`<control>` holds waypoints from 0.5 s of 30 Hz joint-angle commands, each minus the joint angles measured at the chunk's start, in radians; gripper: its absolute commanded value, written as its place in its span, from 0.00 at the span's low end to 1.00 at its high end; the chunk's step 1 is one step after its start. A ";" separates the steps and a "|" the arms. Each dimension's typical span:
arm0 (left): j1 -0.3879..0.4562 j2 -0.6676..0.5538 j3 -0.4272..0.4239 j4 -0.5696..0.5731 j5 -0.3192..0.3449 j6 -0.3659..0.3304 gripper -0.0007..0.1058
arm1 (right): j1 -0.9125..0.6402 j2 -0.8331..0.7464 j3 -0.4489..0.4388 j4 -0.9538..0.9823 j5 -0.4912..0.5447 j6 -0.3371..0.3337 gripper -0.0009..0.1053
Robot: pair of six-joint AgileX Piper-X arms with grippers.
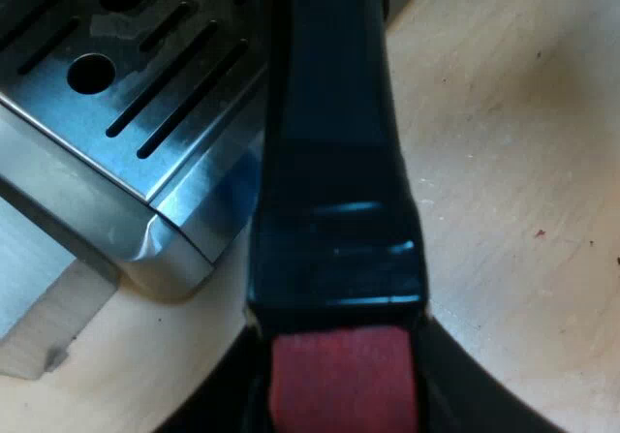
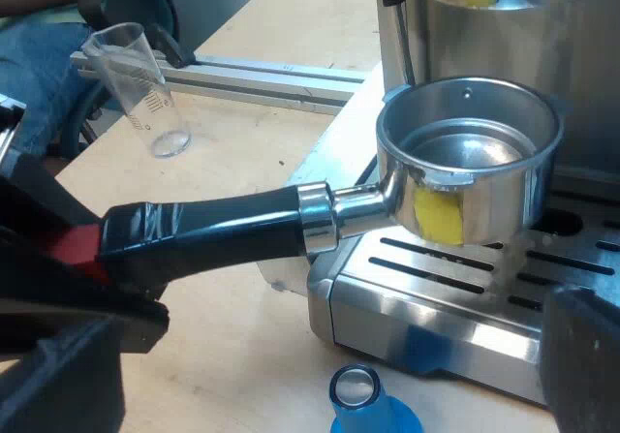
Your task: Put the handle in the coffee machine
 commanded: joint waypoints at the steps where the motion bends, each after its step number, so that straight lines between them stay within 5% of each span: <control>1: 0.000 -0.009 -0.008 -0.055 0.037 -0.007 0.01 | 0.003 -0.003 -0.001 0.000 0.007 -0.004 0.83; 15: 0.000 -0.006 -0.003 -0.057 0.037 -0.007 0.01 | 0.003 0.086 -0.001 -0.080 0.007 -0.004 0.83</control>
